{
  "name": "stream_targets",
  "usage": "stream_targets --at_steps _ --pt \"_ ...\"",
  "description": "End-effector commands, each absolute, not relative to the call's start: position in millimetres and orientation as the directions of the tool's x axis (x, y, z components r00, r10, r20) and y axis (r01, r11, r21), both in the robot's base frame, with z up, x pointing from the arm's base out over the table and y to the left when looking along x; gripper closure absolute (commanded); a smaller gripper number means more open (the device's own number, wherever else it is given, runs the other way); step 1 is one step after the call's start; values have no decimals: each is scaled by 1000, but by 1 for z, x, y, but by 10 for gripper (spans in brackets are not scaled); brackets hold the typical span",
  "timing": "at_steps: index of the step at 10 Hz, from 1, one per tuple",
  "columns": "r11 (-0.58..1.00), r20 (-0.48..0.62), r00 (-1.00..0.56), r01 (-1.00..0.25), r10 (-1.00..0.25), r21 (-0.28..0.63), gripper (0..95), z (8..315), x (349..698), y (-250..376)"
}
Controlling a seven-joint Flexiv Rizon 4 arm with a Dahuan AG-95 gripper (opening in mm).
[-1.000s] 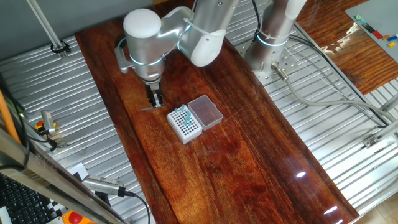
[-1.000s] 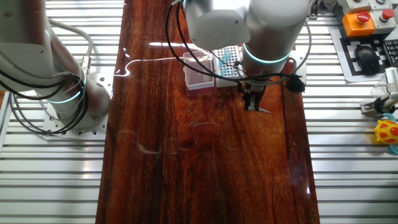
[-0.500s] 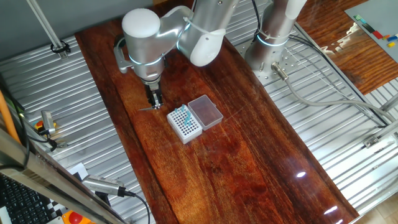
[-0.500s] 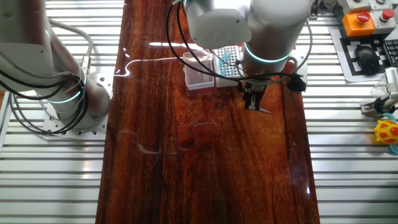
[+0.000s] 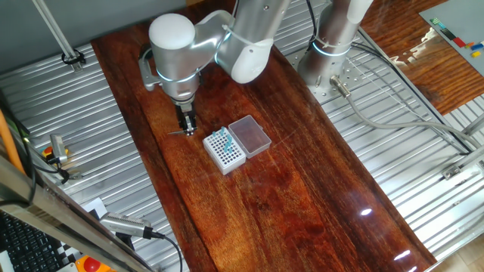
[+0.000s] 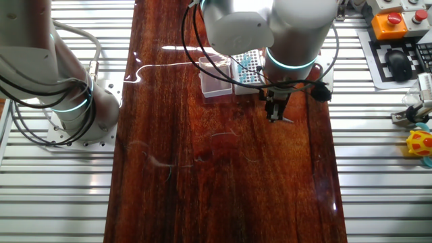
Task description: Insert a medium pipette tip into the holder for medium pipette tips
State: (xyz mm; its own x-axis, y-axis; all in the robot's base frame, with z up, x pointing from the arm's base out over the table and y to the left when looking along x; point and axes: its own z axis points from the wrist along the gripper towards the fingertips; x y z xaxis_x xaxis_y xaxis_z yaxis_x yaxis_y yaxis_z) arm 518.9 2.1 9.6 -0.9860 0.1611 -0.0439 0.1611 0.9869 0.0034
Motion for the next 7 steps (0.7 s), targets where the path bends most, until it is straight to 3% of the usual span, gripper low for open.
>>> stream_targets --at_steps 1,2,7 --pt "986 -41 -985 168 168 4 760 11 518 2" --pt "986 -36 -986 164 164 3 950 11 517 2" --pt "993 -27 -992 121 121 -10 950 12 516 2"
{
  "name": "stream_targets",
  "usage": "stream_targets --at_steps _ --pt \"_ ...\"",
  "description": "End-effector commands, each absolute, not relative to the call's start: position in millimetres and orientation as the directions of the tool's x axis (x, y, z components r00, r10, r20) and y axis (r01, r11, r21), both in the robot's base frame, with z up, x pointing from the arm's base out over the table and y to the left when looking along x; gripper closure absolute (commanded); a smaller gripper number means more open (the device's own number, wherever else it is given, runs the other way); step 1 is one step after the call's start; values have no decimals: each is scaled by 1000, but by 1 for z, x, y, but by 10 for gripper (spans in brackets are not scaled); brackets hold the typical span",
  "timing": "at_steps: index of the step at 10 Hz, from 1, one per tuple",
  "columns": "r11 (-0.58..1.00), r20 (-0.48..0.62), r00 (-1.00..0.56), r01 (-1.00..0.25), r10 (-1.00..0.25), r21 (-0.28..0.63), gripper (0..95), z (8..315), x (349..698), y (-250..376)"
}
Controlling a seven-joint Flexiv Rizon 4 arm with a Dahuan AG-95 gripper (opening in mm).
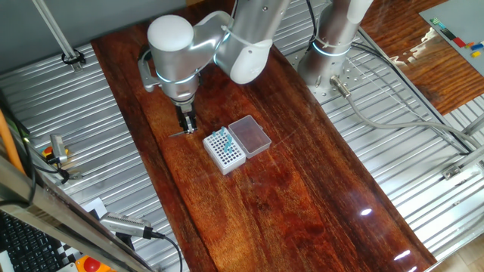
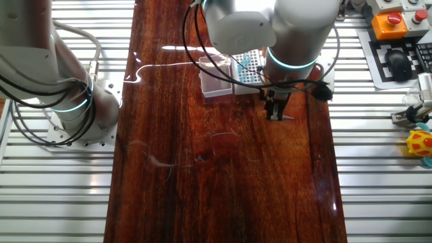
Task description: Insert a medium pipette tip into the holder for medium pipette tips
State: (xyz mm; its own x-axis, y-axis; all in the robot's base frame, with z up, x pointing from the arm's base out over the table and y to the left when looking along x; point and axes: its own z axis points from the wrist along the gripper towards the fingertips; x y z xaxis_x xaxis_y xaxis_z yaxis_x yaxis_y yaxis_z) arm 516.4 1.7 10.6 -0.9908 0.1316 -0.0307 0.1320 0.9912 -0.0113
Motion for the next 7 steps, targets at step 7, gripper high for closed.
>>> stream_targets --at_steps 7 --pt "1000 77 -997 -30 -30 5 950 52 503 12"
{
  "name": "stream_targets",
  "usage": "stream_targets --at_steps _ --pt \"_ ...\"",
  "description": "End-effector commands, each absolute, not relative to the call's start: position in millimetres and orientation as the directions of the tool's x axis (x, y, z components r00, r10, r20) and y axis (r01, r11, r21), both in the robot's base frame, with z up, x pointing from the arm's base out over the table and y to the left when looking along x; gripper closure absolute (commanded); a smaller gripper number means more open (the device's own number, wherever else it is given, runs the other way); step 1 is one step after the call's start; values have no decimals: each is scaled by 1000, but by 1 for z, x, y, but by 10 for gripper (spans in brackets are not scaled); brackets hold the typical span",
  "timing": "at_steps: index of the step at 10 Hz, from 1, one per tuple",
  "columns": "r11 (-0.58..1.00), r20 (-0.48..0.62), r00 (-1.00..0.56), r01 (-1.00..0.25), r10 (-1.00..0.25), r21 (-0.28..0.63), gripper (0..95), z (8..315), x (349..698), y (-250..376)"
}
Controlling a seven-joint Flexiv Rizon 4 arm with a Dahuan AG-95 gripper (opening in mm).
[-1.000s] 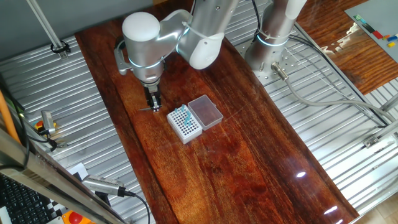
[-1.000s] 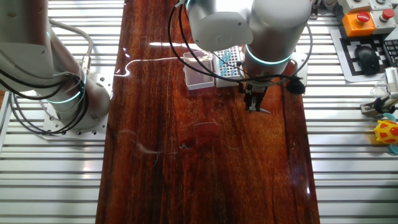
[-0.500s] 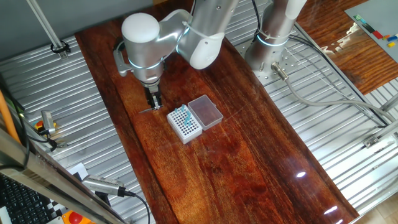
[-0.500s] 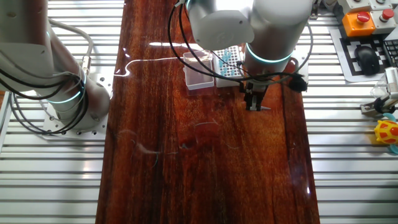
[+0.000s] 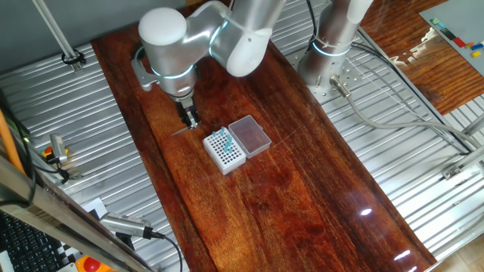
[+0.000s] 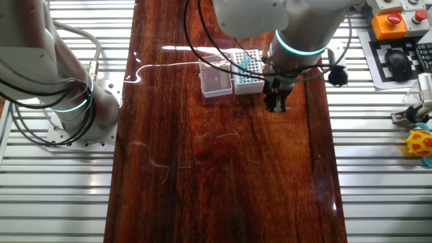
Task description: Insert a medium pipette tip into the holder for medium pipette tips
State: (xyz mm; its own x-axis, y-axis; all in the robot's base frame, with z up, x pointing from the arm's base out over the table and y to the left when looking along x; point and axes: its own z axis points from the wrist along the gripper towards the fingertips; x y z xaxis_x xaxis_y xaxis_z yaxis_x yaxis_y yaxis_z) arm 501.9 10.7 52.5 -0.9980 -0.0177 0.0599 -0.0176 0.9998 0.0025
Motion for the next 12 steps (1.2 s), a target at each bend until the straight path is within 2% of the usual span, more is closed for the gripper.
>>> stream_targets --at_steps 1,3,6,9,12 --pt "999 83 -995 -50 -49 -11 950 52 503 12" --pt "997 85 -994 -78 -76 -21 950 52 503 12" --pt "998 74 -995 -58 -59 15 950 52 503 12" --pt "991 71 -990 -124 -121 -42 950 52 503 12" --pt "982 72 -980 -186 -183 -36 950 52 503 12"
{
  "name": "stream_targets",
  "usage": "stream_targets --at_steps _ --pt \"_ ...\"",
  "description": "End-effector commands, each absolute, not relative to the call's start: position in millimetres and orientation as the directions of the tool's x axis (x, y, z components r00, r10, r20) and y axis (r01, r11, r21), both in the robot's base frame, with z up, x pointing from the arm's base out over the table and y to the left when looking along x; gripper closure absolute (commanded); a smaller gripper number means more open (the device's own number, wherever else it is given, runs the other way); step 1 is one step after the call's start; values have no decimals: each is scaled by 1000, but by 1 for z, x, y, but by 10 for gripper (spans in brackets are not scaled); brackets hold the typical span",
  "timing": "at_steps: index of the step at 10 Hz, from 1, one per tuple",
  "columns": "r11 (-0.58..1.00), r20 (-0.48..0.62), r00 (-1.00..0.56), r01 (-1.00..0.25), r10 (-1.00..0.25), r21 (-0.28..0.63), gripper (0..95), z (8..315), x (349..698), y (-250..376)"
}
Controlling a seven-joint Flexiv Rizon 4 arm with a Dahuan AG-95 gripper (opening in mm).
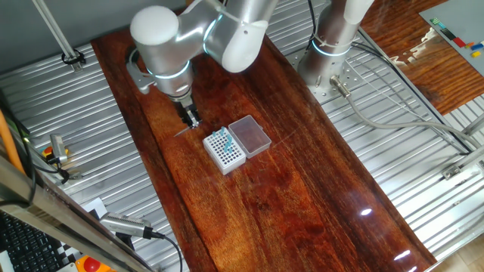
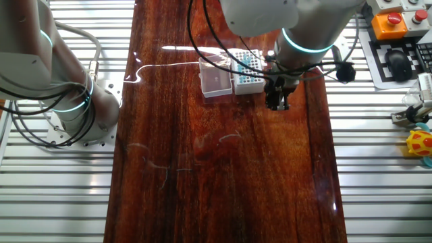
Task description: Insert a medium pipette tip into the holder for medium pipette tips
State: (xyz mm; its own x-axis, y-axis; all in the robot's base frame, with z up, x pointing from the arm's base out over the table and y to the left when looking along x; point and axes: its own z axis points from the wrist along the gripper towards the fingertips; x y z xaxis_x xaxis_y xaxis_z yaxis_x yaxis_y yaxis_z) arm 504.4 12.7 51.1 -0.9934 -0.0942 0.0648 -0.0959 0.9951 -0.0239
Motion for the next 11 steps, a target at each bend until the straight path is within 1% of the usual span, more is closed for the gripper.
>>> stream_targets --at_steps 1,2,4,7,8,10,11 --pt "971 71 -969 -239 -237 -21 950 52 503 12" --pt "959 69 -957 -282 -281 -10 950 51 500 16" --pt "920 82 -917 -392 -391 7 950 56 481 28" --pt "889 110 -883 -456 -457 29 950 69 458 44" --pt "887 115 -880 -461 -460 27 950 72 451 49" --pt "880 121 -872 -475 -473 14 950 74 447 50" --pt "865 125 -857 -502 -499 10 950 74 447 50"
